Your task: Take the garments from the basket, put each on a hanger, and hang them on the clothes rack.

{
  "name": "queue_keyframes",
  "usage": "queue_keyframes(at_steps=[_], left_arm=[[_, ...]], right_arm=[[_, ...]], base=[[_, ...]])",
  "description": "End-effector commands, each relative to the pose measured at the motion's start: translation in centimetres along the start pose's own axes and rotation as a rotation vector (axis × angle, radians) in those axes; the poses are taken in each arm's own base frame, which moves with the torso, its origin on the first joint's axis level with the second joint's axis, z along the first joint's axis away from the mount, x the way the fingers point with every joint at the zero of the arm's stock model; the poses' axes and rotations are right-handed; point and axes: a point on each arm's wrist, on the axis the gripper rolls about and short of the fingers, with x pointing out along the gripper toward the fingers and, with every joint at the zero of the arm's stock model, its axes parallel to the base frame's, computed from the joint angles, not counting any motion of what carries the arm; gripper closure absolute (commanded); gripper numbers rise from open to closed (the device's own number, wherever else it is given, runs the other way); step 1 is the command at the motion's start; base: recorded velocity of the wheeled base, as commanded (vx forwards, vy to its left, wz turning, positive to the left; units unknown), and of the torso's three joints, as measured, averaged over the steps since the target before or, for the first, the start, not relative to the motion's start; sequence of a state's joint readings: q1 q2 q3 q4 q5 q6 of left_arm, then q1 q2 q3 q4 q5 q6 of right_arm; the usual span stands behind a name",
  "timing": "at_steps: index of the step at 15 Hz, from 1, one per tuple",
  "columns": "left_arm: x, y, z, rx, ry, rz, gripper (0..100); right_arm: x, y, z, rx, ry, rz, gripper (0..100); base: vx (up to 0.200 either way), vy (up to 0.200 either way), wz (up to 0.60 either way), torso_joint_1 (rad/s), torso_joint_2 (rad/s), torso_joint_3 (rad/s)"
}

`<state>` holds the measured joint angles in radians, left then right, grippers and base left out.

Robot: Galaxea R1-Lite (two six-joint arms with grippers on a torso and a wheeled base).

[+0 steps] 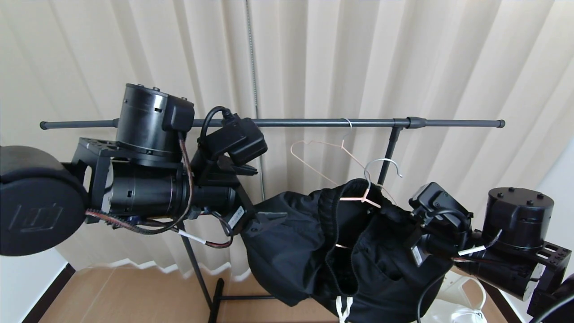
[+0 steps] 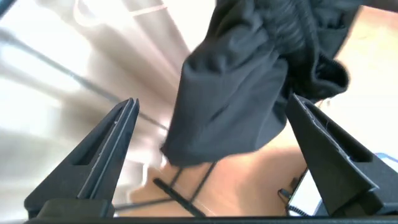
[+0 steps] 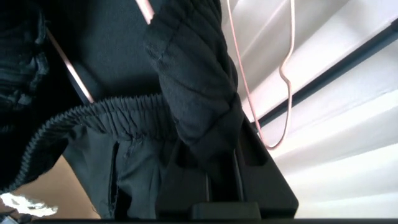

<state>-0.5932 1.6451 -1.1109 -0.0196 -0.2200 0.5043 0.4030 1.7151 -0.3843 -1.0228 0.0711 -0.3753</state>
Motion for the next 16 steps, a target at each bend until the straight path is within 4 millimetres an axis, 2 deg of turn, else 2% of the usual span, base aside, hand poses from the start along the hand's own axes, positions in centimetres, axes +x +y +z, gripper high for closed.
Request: queue_keyframes(at_steps=[1,4,7,10,16], left_arm=[[2.5,1.4,-0.2,0.078,0.024,-0.059,0],[4.4,2.4,-0.6,0.237,0.015,-0.132,0],[5.4,2.9,0.7,0.229,-0.022,-0.251,0],[6.1,2.6,0.9,0.220,-0.037,-0.306,0],[7.5,2.3,-0.2,0.194,-0.030,-0.371,0]], right_arm=[[0.0,0.4,-0.1,-0.006,-0.001,0.029,100],[0.0,0.5,-0.1,-0.033,-0.002,0.035,100],[0.0,0.8,0.1,-0.037,-0.008,0.047,100],[-0.1,1.2,0.3,-0.041,-0.020,0.061,100],[-0.6,1.2,0.9,-0.043,-0.048,0.064,100]], base=[[0.000,0.000,0.00,0.000,0.00,0.000],[0.000,0.000,0.00,0.000,0.00,0.000],[0.000,0.000,0.00,0.000,0.00,0.000],[0.000,0.000,0.00,0.000,0.00,0.000],[0.000,0.000,0.00,0.000,0.00,0.000]])
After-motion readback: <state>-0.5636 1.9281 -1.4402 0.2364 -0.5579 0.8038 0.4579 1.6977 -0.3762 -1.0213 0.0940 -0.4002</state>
